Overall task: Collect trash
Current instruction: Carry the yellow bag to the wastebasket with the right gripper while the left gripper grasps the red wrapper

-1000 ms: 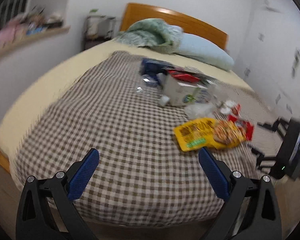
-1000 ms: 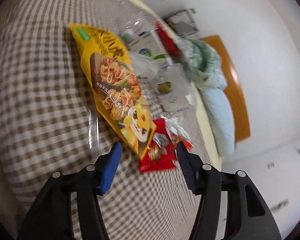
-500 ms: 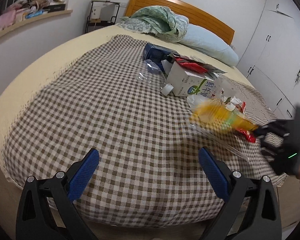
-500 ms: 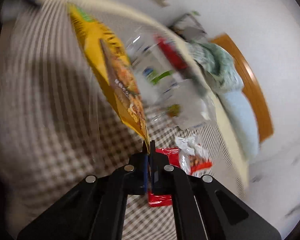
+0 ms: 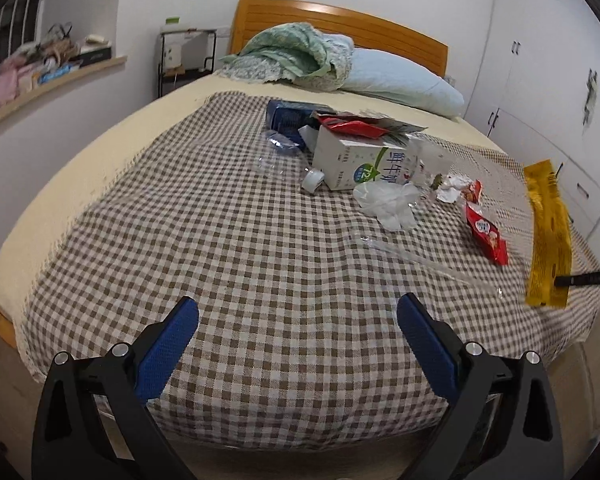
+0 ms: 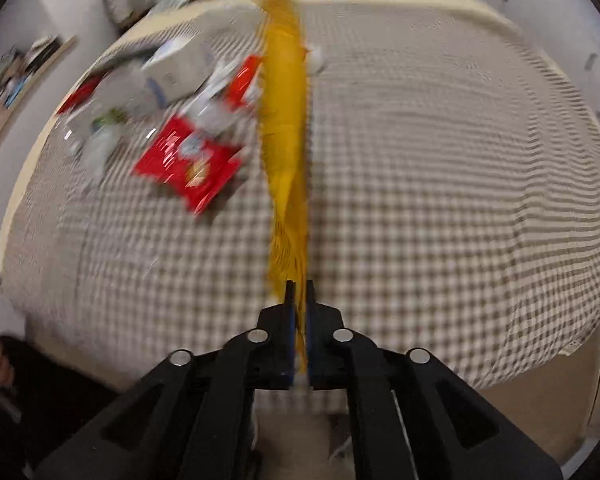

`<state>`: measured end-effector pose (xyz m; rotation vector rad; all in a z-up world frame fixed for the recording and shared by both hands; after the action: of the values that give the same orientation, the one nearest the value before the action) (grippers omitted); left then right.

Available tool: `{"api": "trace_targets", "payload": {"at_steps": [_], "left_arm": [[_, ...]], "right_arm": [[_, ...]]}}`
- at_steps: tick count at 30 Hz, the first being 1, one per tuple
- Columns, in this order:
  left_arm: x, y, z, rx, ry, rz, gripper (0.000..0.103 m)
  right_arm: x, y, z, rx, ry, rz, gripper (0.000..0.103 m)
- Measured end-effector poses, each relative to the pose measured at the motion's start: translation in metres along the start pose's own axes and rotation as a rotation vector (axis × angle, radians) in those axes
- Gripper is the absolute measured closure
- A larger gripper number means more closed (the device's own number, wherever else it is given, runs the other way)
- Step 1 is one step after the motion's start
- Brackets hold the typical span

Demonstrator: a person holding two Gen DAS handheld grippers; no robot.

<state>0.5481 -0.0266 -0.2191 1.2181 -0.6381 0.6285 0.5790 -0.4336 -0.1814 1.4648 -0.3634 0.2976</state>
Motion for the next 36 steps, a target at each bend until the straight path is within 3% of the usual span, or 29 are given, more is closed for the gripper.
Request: {"api": "trace_targets", "payload": {"at_steps": [2, 4, 5, 6, 8, 13, 20, 23, 25, 29, 32, 34, 35, 36], "left_arm": [[0.0, 0.002, 0.004, 0.012, -0.027, 0.01, 0.007], [0.0, 0.002, 0.006, 0.018, -0.041, 0.01, 0.007], [0.0, 0.0, 0.006, 0.019, -0.041, 0.003, 0.007], [-0.001, -0.002, 0.006, 0.02, -0.038, -0.004, 0.007], [-0.001, -0.004, 0.006, 0.021, -0.036, -0.012, 0.007], [-0.001, -0.009, 0.01, 0.006, -0.047, -0.022, 0.007], [0.037, -0.043, 0.059, -0.161, -0.112, -0.038, 0.007], [0.051, -0.081, 0.098, -0.281, -0.07, -0.131, 0.007], [0.054, -0.11, 0.132, -0.399, -0.019, -0.202, 0.011], [0.061, -0.166, 0.187, -0.429, -0.019, -0.258, 0.025], [0.064, -0.202, 0.203, -0.315, -0.047, -0.289, 0.043], [0.064, -0.222, 0.204, -0.311, 0.023, -0.336, 0.064], [0.064, -0.226, 0.205, -0.326, 0.044, -0.348, 0.087], [0.064, -0.227, 0.207, -0.333, 0.049, -0.355, 0.095]], "right_arm": [[0.008, -0.001, 0.003, 0.004, -0.039, 0.051, 0.062], [0.022, -0.004, 0.007, -0.025, -0.054, 0.114, 0.061], [0.025, -0.006, 0.007, -0.022, -0.075, 0.127, 0.062], [0.028, -0.014, 0.014, -0.013, -0.123, 0.146, 0.088], [0.031, -0.022, 0.021, -0.01, -0.167, 0.163, 0.101], [0.029, 0.001, 0.025, -0.019, -0.177, 0.271, 0.102], [0.008, 0.03, 0.038, -0.034, -0.154, 0.337, 0.102], [-0.004, 0.034, 0.046, -0.036, -0.159, 0.35, 0.102], [-0.012, 0.04, 0.052, -0.044, -0.146, 0.365, 0.102], [-0.024, 0.04, 0.053, -0.047, -0.127, 0.378, 0.102], [-0.031, 0.039, 0.055, -0.046, -0.113, 0.38, 0.102], [-0.036, 0.037, 0.058, -0.047, -0.11, 0.381, 0.102], [-0.038, 0.036, 0.059, -0.047, -0.11, 0.381, 0.102], [-0.04, 0.035, 0.062, -0.051, -0.11, 0.385, 0.102]]}}
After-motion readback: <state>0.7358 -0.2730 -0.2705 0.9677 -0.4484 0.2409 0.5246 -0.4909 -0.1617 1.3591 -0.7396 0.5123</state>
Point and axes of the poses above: each gripper's, at about its wrist camera, not at the fingertips, and y roughly against the way its jaws point, z to its right, x to its top, the point moved 6 cm from there along -y, roughly the way its jaws point, and after that the axes turned 9 degrees about -x, right-handed, at the moved point
